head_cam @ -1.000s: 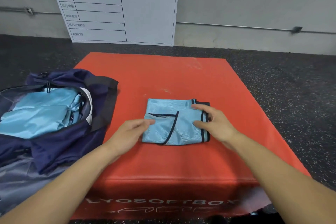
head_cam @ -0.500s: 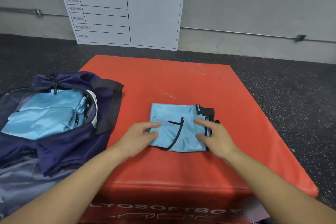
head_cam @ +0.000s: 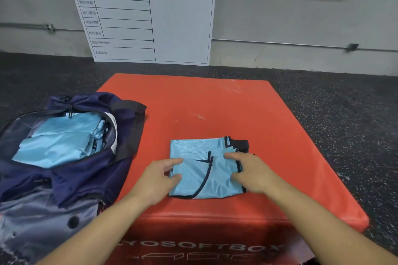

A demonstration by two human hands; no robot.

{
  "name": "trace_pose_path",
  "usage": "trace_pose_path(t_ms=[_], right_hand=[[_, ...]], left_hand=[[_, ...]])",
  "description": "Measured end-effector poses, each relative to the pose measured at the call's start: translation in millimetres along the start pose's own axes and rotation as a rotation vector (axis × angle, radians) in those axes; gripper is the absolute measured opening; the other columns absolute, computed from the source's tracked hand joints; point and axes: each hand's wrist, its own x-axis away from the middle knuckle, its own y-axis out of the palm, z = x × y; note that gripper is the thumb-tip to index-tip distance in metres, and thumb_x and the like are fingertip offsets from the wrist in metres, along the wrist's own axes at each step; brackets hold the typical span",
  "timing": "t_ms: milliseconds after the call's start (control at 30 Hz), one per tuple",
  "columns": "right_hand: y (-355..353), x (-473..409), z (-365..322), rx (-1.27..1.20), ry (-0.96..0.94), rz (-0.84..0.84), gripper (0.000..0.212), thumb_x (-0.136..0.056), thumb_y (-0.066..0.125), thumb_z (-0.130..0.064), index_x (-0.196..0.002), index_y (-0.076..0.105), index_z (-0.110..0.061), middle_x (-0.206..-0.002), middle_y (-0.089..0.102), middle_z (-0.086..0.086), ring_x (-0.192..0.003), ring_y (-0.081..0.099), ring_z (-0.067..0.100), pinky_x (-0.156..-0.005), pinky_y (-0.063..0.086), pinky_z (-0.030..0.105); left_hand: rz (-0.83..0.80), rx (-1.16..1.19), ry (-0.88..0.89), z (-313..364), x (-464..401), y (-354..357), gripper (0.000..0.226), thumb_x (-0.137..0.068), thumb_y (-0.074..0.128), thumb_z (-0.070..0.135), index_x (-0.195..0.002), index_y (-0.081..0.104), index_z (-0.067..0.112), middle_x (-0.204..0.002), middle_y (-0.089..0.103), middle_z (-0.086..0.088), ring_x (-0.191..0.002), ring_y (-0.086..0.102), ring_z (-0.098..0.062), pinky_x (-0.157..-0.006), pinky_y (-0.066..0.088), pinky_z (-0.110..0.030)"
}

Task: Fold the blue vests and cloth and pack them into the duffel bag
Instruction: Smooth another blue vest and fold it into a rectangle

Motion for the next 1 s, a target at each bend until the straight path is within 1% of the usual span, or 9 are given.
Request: trace_pose_path(t_ms=[133,233,333,400,500,600,700,833,1000], right_hand=[[-8,-3,-13,0.011,-0.106,0.103,0.073,-0.085,0.054,-0.001,-0.15,0.048,-0.035,-0.112,0.053,-0.008,-0.073,0.047,-0.003,-0.066,0.037,0.008],[-13,-18,-14,0.002,-0.15,0.141,0.073,-0.088,0.052,0.0,-0.152,0.044,-0.036,-0.139,0.055,-0.003,-0.093,0.058,0.004,-0.086,0.046,0.024],[-8,-36,-5,0.165,-0.129,0.119,0.069,-0.094,0.053,-0.005,-0.157,0.037,-0.029,-0.133,0.055,-0.003,-0.127,0.047,0.024,-0.102,0.04,0.032],[1,-42,-2,0.339,-0.123,0.123,0.066,-0.094,0.052,-0.008,-0.156,0.037,-0.027,-0.117,0.051,-0.006,-0.117,0.044,0.024,-0.096,0.042,0.034],[12,-42,-6,0.624,-0.088,0.205,0.066,-0.087,0.059,-0.015,-0.15,0.043,-0.025,-0.143,0.046,0.004,-0.126,0.041,0.027,-0.099,0.04,0.038],[24,-41,-20,0.731,-0.216,0.388,0.076,-0.076,0.07,-0.017,-0.148,0.049,-0.011,-0.162,0.032,0.019,-0.147,0.034,0.037,-0.117,0.035,0.048],[46,-48,-30,0.645,-0.413,0.399,0.061,-0.1,0.044,-0.032,-0.157,0.036,-0.009,-0.167,0.021,0.016,-0.157,0.015,0.03,-0.126,0.02,0.048],[65,-56,-28,0.496,-0.202,0.115,0.092,-0.086,-0.01,-0.064,-0.164,0.004,-0.016,-0.171,-0.001,0.006,-0.158,-0.006,0.02,-0.127,-0.007,0.036],[75,-65,-41,0.48,-0.155,0.189,0.089,-0.089,-0.011,-0.063,-0.164,0.001,-0.017,-0.171,-0.006,0.003,-0.157,-0.011,0.018,-0.126,-0.011,0.036]], left_hand=[[0.061,0.065,0.026,10,-5,-5,0.053,-0.09,0.069,0.003,-0.139,0.06,0.02,-0.122,0.067,0.01,-0.096,0.062,0.006,-0.092,0.047,-0.022],[0.064,0.038,0.025,6,-17,-7,0.055,-0.091,0.068,0.008,-0.141,0.056,0.027,-0.071,0.065,0.012,-0.045,0.035,-0.006,-0.069,0.046,-0.023],[0.07,-0.125,0.04,4,-22,-6,0.059,-0.093,0.068,0.03,-0.148,0.046,0.036,-0.099,0.065,0.008,-0.092,0.061,-0.006,-0.089,0.043,-0.021],[0.077,-0.322,0.054,3,-24,-2,0.062,-0.095,0.06,0.049,-0.152,0.039,0.035,-0.13,0.054,0.005,-0.131,0.042,-0.01,-0.108,0.027,-0.025],[0.024,-0.671,0.118,-8,-26,4,0.083,-0.087,0.019,0.072,-0.16,0.023,0.031,-0.164,0.025,0.009,-0.153,0.01,-0.013,-0.119,0.009,-0.032],[0.089,-0.866,0.231,-23,-26,10,0.077,-0.094,0.011,0.06,-0.16,0.024,0.023,-0.17,0.007,0.002,-0.156,-0.001,-0.017,-0.124,0.001,-0.037],[0.076,-0.878,0.306,-20,-26,14,0.071,-0.099,0.007,0.051,-0.16,0.024,0.019,-0.169,0.008,0.005,-0.155,-0.003,-0.009,-0.125,0.002,-0.037],[0.005,-0.832,0.255,-25,-28,9,0.084,-0.088,-0.011,0.058,-0.162,0.006,0.023,-0.168,-0.006,0.01,-0.153,-0.01,-0.003,-0.125,-0.006,-0.029],[0.027,-0.819,0.242,-29,-22,0,0.086,-0.087,-0.012,0.06,-0.162,0.003,0.021,-0.168,-0.007,0.008,-0.153,-0.01,-0.003,-0.124,-0.009,-0.027]])
